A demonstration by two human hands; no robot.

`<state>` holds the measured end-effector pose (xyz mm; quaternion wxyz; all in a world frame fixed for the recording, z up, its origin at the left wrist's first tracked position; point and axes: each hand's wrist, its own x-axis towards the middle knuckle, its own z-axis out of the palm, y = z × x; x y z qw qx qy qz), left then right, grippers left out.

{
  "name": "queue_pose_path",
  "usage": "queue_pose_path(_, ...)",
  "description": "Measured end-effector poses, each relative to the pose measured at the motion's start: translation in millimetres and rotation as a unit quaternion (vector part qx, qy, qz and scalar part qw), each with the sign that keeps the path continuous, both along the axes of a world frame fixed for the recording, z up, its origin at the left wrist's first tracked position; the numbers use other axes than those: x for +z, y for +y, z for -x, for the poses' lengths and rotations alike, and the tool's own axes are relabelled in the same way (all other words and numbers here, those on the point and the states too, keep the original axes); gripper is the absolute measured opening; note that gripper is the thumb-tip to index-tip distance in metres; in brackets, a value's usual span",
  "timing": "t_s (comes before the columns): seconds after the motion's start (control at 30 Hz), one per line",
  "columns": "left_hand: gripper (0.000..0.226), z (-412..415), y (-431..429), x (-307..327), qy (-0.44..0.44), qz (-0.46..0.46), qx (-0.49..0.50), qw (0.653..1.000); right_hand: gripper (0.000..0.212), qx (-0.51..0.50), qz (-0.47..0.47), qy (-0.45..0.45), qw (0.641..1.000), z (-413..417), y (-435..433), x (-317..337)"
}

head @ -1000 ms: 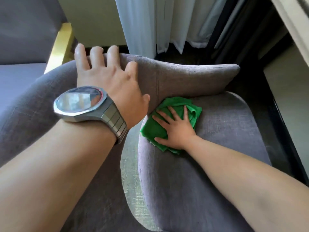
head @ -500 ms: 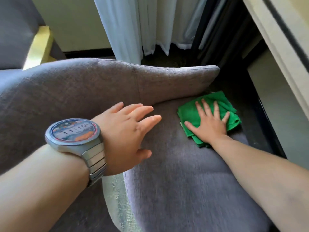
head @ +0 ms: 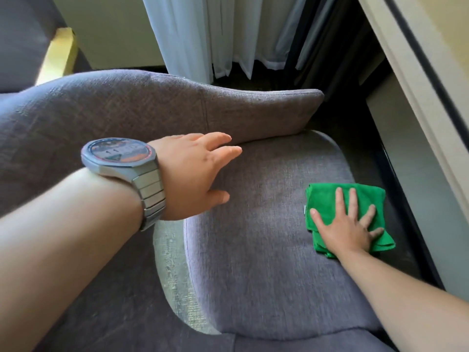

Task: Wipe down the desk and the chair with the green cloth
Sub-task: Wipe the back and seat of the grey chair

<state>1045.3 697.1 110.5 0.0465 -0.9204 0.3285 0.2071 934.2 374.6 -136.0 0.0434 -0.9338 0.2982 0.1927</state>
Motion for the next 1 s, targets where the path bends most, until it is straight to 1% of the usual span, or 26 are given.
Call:
queue_pose_path(0.13,0.077,2.9,-2.0,-1.8,0.006,0.001,-0.003,1.000,0.091,-0.026,0.010,0.016,0.999,51.8,11.3,-0.1)
queue_pose_path(0.3,0.074,3.7,-3.5,1.6,-0.007,0.018,0.001,1.000,0.093,-0.068,0.015,0.031,0.997,83.8,24.8,0.9)
queue_pose_path(0.37,0.074,3.0,-3.3,4.6,-0.009,0.025,0.002,1.000,0.092,-0.094,0.016,0.019,0.995,75.9,32.1,-0.2)
queue_pose_path(0.5,0.074,1.5,-5.5,8.9,-0.029,0.040,-0.002,0.999,0.082,-0.148,0.001,-0.034,0.988,28.7,55.0,-2.9)
queue_pose_path(0.57,0.073,1.5,-7.2,9.6,-0.038,0.041,-0.007,0.998,0.080,-0.119,-0.006,-0.056,0.991,7.7,75.8,-4.9)
queue_pose_path(0.67,0.073,1.2,-6.3,9.2,-0.045,0.044,-0.010,0.998,0.075,0.008,0.012,-0.047,0.999,-8.2,115.8,-10.6)
queue_pose_path(0.73,0.074,0.8,-4.7,9.0,-0.040,0.041,-0.007,0.998,0.073,0.053,0.018,-0.041,0.998,-14.7,122.9,-8.7)
queue_pose_path(0.83,0.073,2.2,-3.1,7.8,-0.029,0.029,-0.003,0.999,0.077,0.052,0.011,-0.089,0.995,-10.5,93.6,3.7)
queue_pose_path(0.87,0.073,2.7,-3.8,8.1,-0.027,0.028,-0.005,0.999,0.081,0.052,0.022,-0.087,0.995,-4.5,80.6,5.0)
queue_pose_path(0.93,0.073,2.8,-4.9,8.8,-0.027,0.030,-0.004,0.999,0.089,0.046,0.035,-0.035,0.998,4.6,68.0,3.0)
queue_pose_path(1.0,0.073,1.4,-5.2,9.5,-0.032,0.036,-0.002,0.999,0.097,0.022,0.019,-0.006,1.000,2.9,76.7,-1.8)
